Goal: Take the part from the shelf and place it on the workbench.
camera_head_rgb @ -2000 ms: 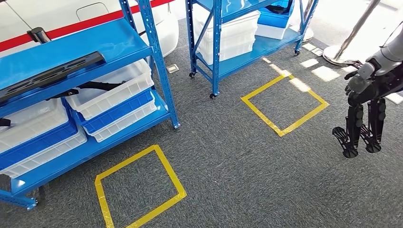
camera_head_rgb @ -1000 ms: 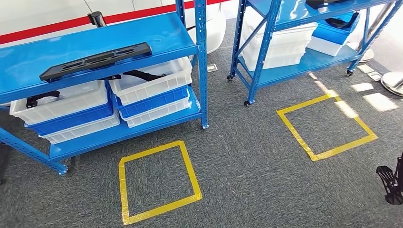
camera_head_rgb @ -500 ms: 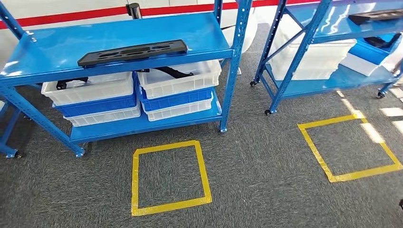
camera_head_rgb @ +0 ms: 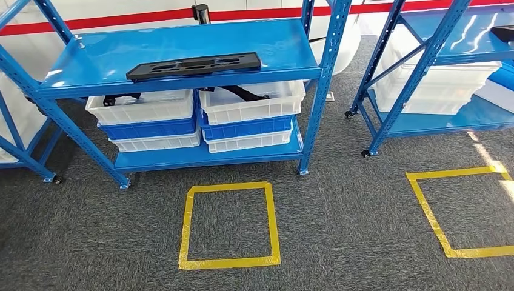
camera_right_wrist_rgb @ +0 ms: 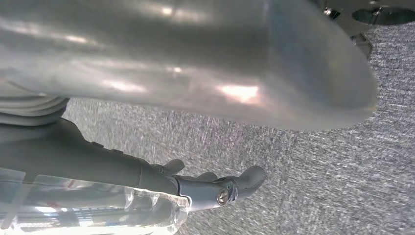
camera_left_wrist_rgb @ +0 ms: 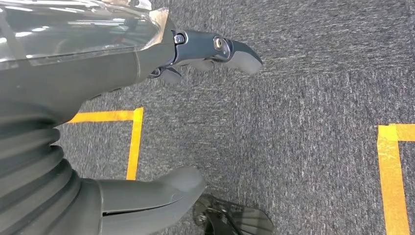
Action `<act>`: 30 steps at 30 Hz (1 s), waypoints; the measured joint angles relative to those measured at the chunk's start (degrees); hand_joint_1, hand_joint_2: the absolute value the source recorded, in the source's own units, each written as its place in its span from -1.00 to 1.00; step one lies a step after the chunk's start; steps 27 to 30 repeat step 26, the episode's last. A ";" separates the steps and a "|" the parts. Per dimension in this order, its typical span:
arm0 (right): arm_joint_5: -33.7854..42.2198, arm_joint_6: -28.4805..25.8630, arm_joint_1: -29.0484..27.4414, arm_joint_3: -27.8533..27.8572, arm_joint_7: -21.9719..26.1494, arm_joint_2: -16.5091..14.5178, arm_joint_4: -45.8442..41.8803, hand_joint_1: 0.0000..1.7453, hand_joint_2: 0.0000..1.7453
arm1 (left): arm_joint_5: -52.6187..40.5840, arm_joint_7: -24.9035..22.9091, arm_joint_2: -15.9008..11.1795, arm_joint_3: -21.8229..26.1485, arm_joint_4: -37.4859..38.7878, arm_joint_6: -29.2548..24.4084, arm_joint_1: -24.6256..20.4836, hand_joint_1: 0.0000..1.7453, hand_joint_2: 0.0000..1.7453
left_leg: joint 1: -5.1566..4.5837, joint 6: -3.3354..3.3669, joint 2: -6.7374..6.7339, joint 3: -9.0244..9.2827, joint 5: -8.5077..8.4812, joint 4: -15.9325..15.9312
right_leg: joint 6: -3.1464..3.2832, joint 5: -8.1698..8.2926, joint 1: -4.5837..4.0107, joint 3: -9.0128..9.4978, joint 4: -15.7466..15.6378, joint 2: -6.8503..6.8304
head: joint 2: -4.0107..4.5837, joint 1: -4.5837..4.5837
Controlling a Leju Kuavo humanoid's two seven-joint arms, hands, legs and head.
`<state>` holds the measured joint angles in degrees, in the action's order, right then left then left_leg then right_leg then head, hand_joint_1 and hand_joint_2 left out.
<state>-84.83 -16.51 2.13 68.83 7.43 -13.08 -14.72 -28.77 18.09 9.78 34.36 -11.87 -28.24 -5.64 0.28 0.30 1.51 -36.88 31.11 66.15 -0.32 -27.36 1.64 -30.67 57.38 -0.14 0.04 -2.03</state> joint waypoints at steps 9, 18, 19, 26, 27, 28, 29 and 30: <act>-0.02 -0.73 -0.16 0.00 -0.06 -0.11 0.01 -1.00 -1.00 | -0.45 -0.03 -0.11 -0.03 0.00 0.07 -0.06 -1.00 1.00 | 0.28 0.23 -4.18 3.86 -4.55 -7.97 | -1.10 -1.19 -0.63 0.76 -0.05 -4.22 | 0.00 0.02; -0.02 -1.43 -0.16 -0.02 -0.21 -0.17 0.01 -1.00 -1.00 | -0.77 -0.24 0.01 -0.07 0.00 0.04 -0.07 -1.00 1.00 | -0.13 2.83 -1.16 4.62 -4.87 -8.94 | -2.00 -7.77 -0.67 -7.35 16.42 -0.37 | 0.00 0.66; -0.02 -1.44 -0.21 -0.02 -0.24 -0.16 0.01 -1.00 -1.00 | -0.80 -0.30 0.02 -0.07 0.00 0.04 -0.03 -1.00 1.00 | -0.19 2.81 -0.79 4.72 -4.79 -8.92 | -2.40 -6.87 -0.72 -7.36 15.70 -0.31 | 0.00 0.69; -0.02 -1.52 -0.14 -0.02 -0.30 -0.24 0.01 -1.00 -1.00 | -0.90 -0.39 0.14 -0.14 0.00 0.04 0.01 -1.00 -1.00 | -0.75 2.14 0.26 5.23 -3.66 -8.43 | -1.68 0.24 -0.89 -0.76 0.07 -0.03 | 0.00 0.74; -0.02 -1.52 -0.14 -0.02 -0.30 -0.24 0.01 -1.00 -1.00 | -0.90 -0.39 0.14 -0.14 0.00 0.04 0.01 -1.00 -1.00 | -0.75 2.14 0.26 5.23 -3.66 -8.43 | -1.68 0.24 -0.89 -0.76 0.07 -0.03 | 0.00 0.74; -0.02 -1.52 -0.14 -0.02 -0.30 -0.24 0.01 -1.00 -1.00 | -0.90 -0.39 0.14 -0.14 0.00 0.04 0.01 -1.00 -1.00 | -0.75 2.14 0.26 5.23 -3.66 -8.43 | -1.68 0.24 -0.89 -0.76 0.07 -0.03 | 0.00 0.74; -0.02 -1.52 -0.14 -0.02 -0.30 -0.24 0.01 -1.00 -1.00 | -0.90 -0.39 0.14 -0.14 0.00 0.04 0.01 -1.00 -1.00 | -0.75 2.14 0.26 5.23 -3.66 -8.43 | -1.68 0.24 -0.89 -0.76 0.07 -0.03 | 0.00 0.74; -0.02 -1.52 -0.14 -0.02 -0.30 -0.24 0.01 -1.00 -1.00 | -0.90 -0.39 0.14 -0.14 0.00 0.04 0.01 -1.00 -1.00 | -0.75 2.14 0.26 5.23 -3.66 -8.43 | -1.68 0.24 -0.89 -0.76 0.07 -0.03 | 0.00 0.74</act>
